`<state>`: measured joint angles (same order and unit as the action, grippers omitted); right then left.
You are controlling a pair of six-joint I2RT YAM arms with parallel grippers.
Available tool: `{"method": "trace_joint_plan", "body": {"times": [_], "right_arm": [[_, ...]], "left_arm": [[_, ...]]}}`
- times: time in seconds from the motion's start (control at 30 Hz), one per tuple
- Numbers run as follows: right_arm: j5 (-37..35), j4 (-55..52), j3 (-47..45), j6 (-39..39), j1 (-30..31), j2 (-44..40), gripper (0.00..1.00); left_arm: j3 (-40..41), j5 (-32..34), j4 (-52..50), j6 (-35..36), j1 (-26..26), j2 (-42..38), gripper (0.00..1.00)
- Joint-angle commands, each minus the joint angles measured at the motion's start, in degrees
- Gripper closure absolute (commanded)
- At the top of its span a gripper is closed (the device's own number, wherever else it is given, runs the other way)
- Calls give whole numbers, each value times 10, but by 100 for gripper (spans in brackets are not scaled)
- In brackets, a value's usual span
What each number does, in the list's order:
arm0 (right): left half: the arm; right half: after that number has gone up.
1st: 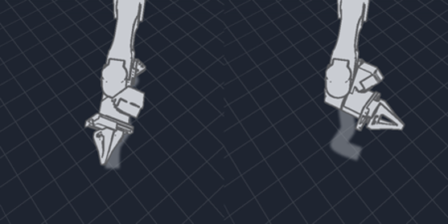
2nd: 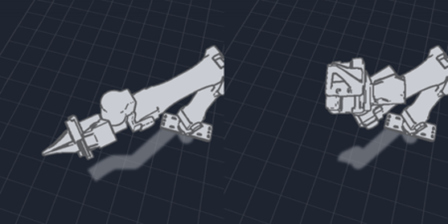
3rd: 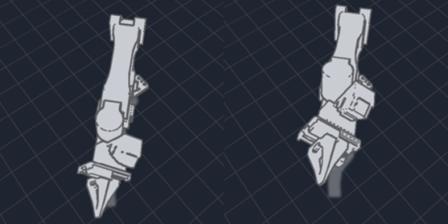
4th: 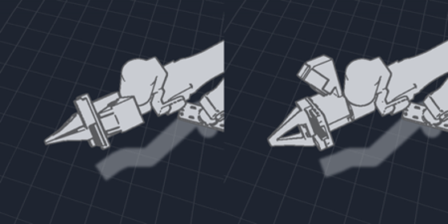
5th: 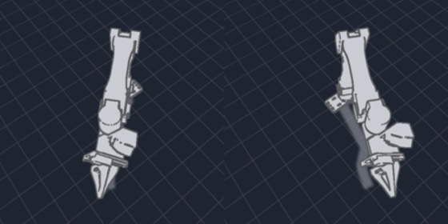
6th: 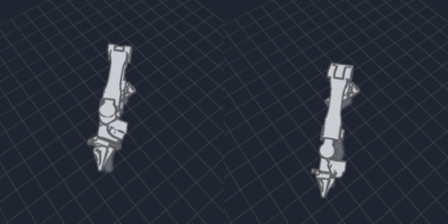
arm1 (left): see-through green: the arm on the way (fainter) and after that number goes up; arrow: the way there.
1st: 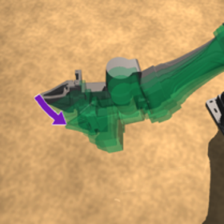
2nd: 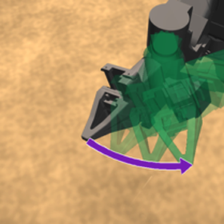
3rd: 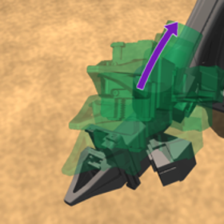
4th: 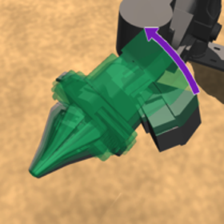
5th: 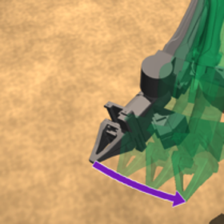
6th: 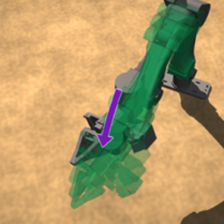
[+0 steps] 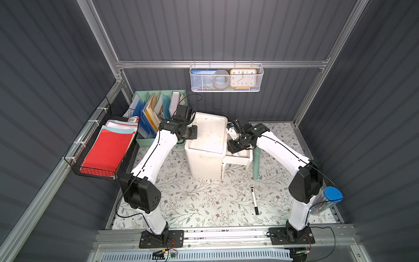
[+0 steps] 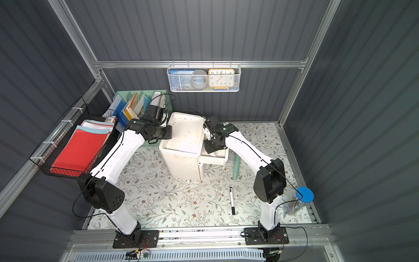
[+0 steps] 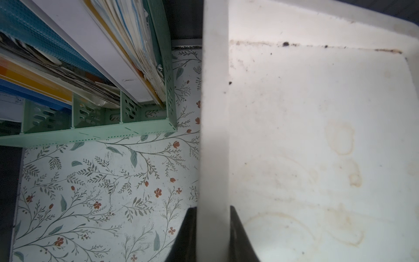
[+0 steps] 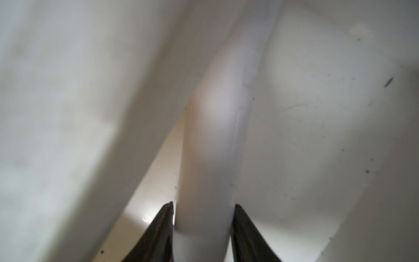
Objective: Take the microphone out of the drawer
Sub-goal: Pick up the microphone from the drawer.
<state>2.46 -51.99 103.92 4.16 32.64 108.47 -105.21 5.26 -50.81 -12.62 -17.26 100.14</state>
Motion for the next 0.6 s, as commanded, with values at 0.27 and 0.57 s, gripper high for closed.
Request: {"method": "trace_joint_plan", "body": {"times": [0.27,0.57], "right_arm": [[-36,5,-6,53,9,-4,81],[-57,21,-19,136,7,-33,88]], "left_arm": [[6,-22,67,-50,10,-14,95],[6,-23,70,-54,10,-13,95]]}}
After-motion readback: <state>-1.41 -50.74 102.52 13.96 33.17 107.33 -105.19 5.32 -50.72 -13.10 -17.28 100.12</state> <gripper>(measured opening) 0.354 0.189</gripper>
